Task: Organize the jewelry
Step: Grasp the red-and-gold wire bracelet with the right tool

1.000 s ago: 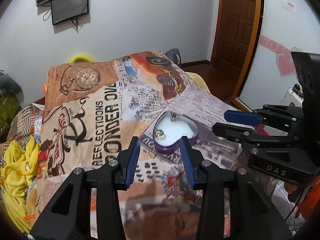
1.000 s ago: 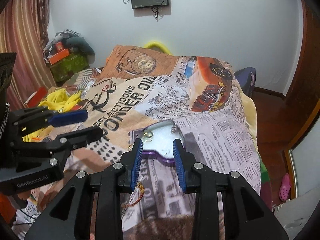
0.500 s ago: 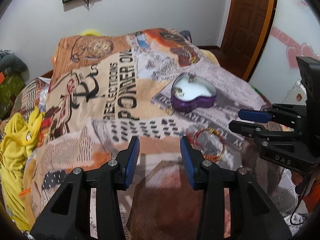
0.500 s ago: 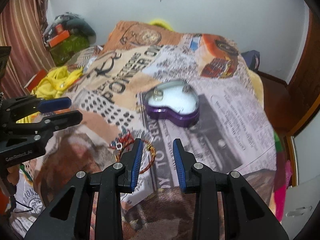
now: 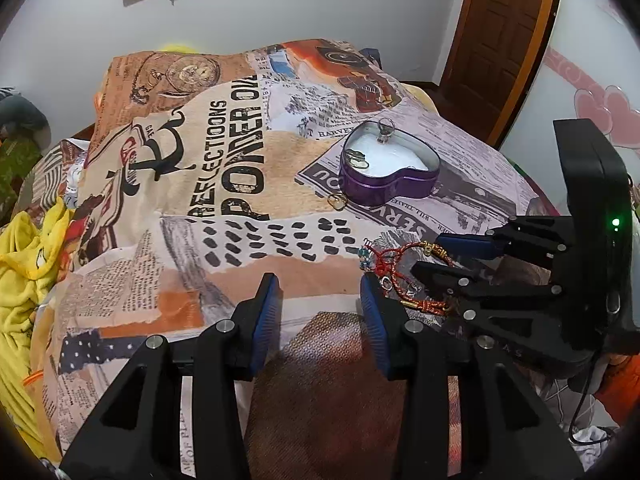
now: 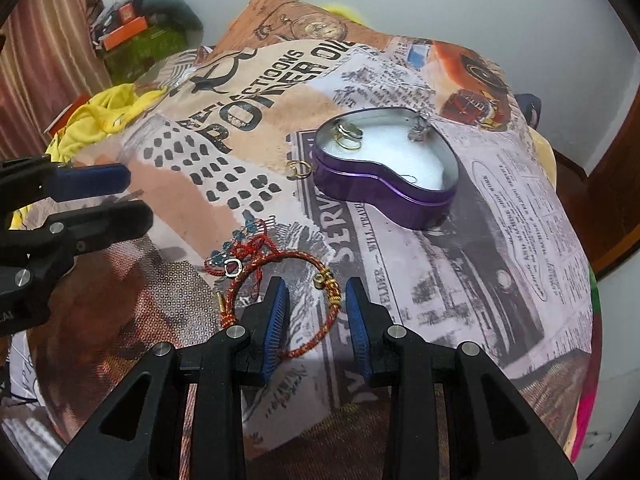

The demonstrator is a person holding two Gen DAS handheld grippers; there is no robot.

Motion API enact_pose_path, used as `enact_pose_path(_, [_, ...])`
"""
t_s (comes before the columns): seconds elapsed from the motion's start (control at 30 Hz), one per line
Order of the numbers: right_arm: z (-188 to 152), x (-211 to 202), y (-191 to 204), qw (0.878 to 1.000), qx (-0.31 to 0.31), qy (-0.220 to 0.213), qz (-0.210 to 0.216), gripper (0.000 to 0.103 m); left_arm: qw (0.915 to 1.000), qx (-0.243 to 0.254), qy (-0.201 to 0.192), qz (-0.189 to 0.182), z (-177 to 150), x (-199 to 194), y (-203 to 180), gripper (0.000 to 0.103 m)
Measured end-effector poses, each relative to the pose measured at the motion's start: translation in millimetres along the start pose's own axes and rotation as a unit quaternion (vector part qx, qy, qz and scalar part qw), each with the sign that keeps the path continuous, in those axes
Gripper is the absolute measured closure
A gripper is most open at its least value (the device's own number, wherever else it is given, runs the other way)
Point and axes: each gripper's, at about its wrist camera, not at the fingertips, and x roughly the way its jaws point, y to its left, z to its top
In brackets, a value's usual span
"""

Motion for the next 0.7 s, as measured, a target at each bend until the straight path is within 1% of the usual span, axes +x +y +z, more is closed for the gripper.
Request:
enact_pose_path(0.07, [0.6, 0.7, 0.1, 1.0, 0.0, -0.002, 0.005, 0.075, 1.0, -0.001, 0.003, -0.001, -0.1, 3.2, -0.2, 0.062])
enact_pose_path(0.13, [-0.3, 1.5, -0.3, 1.0, 0.002, -0.007, 0.01, 0.081, 1.0, -0.003, 0.005, 0.0, 0.4, 5.6, 0.5, 0.062])
enact_pose_path(0.17, [-0.8, 2.5, 0.0, 1.0, 0.001, -0.009, 0.011, 0.087, 1.0, -0.004, 0.005, -0.001, 0.7, 6.6, 0.9, 0.062])
enact_pose_path(0.2, [-1.0, 2.8, 0.6, 1.0, -0.001, -0.01, 0.012, 0.091, 1.0, -0.006, 0.006, -0.002, 0.7, 7.2, 1.4, 0.062])
enact_pose_path(0.4, [-0.2, 0.6, 0.7, 1.0, -0.004, -0.018, 0.014, 0.092, 0.9999, -0.005, 0.007, -0.007, 1.9, 8.7, -1.4, 0.062])
enact_pose_path(0.57, [-1.3, -8.0, -6.6, 0.999, 0.011, -0.029, 0.016, 0.093, 0.9999, 0.006, 0.011, -0.009, 1.3, 12.9, -9.5, 0.062])
enact_pose_path(0.7, [-0.9, -17.3, -15.0, 0.999, 0.022, -0.041, 0.011, 0.093, 0.9997, 0.015, 0.014, -0.011, 0.5, 17.5, -17.8, 0.062])
